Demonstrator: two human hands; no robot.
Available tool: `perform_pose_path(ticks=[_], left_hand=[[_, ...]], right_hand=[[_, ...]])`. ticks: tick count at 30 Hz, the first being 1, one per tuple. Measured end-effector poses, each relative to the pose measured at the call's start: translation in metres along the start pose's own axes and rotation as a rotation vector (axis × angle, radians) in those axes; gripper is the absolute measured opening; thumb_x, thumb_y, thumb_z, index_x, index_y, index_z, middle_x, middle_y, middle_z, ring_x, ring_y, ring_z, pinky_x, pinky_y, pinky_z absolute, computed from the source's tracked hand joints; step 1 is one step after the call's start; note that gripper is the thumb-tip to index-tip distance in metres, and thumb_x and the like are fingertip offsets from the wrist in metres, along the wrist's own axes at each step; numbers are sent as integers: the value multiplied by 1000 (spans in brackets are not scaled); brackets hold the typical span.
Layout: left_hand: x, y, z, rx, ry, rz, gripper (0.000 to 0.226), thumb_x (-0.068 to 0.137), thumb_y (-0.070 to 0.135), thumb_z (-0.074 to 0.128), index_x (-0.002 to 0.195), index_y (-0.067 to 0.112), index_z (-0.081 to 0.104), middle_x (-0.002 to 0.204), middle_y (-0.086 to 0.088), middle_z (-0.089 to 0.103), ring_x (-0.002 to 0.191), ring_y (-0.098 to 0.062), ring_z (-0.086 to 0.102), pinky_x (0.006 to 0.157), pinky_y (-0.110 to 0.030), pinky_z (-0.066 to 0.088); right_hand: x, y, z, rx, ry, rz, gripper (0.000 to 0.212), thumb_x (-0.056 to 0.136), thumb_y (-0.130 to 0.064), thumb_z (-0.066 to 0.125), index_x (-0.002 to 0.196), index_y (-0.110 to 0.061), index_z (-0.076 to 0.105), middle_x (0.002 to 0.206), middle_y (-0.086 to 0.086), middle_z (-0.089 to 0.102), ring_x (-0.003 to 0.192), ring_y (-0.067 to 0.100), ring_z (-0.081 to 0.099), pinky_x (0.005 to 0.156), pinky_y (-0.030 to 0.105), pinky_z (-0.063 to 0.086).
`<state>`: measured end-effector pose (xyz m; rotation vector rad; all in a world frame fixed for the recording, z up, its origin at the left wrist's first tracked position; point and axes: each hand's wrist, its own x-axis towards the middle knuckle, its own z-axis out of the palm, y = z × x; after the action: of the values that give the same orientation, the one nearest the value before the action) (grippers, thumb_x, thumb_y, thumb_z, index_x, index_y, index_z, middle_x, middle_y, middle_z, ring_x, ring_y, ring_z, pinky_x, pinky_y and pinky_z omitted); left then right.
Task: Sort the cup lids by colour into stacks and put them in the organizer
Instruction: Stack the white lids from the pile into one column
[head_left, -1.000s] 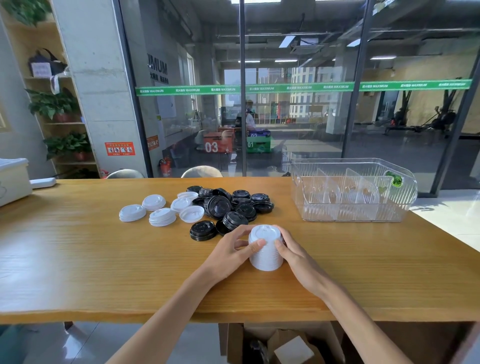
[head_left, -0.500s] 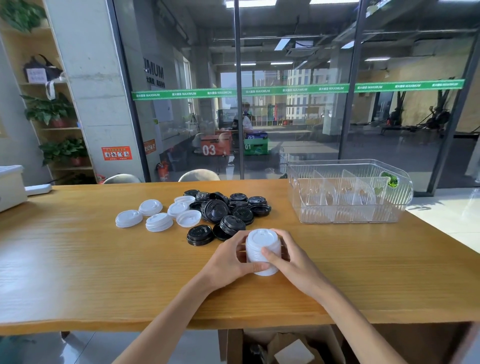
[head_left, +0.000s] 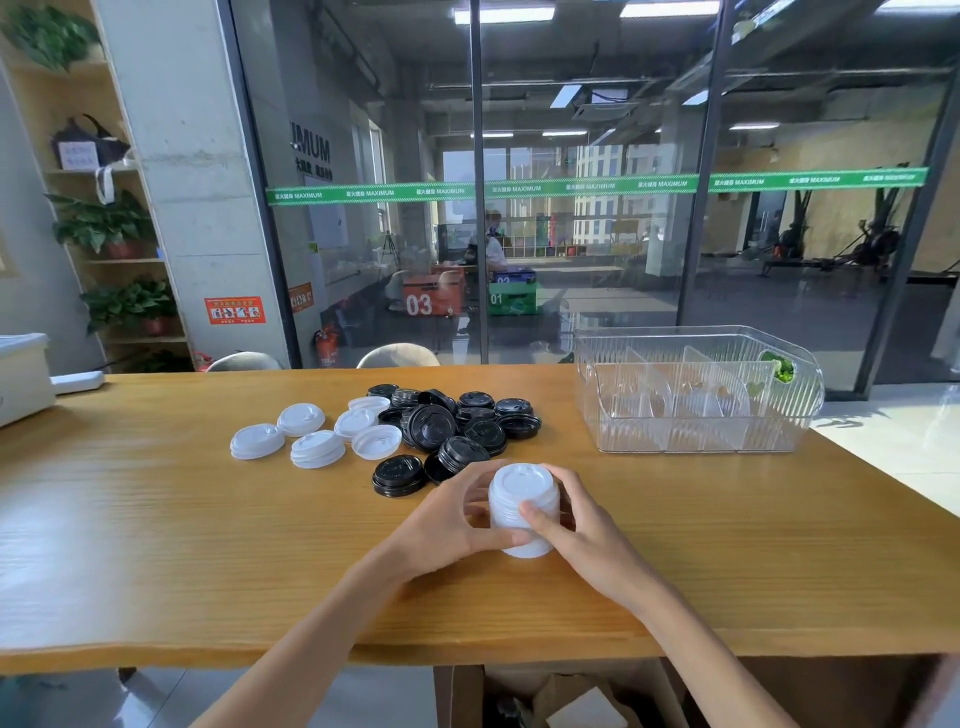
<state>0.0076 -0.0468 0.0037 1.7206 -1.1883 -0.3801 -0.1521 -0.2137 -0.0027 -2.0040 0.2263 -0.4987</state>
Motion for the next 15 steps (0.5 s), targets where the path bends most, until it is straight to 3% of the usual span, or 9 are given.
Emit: perform_pose_path(ticks=[3,6,9,12,15], left_hand=[[-4,-3,-38,-14,60,-15,97,72,61,96,154,35,52,142,16,67,129,-6,66,106,-30,56],[-11,-15,-88,11,176,-50,71,76,65,90,139,41,66,132,14,74,117,-11,74,93,-31,62],[-12,-39,-125,117,391,-107,47,80,62,85,119,36,76,115,16,78,102,-6,75,87,-28,61],[-6,-64,-145,336,511,-183,22,90,51,83,104,35,77,102,22,77,94,1,72,85,-33,58],[1,-71,-155,659,492,-249,7,100,37,74,107,40,74,111,20,74,104,-7,71,81,-39,58]], right_hand=[[1,1,0,21,0,0,53,97,-62,67,143,-52,43,128,-44,59,121,-17,56,89,4,46],[1,2,-1,22,-11,6,54,96,-65,67,143,-54,43,129,-43,59,121,-17,55,89,5,48],[2,5,-1,32,-10,1,52,96,-64,68,142,-54,45,132,-37,61,124,-12,58,95,14,49],[4,7,-1,38,-9,-5,53,96,-64,69,142,-52,46,133,-34,63,125,-9,58,102,23,50],[3,7,-2,41,-13,-12,56,93,-69,69,142,-55,46,135,-32,63,127,-8,59,104,26,50]])
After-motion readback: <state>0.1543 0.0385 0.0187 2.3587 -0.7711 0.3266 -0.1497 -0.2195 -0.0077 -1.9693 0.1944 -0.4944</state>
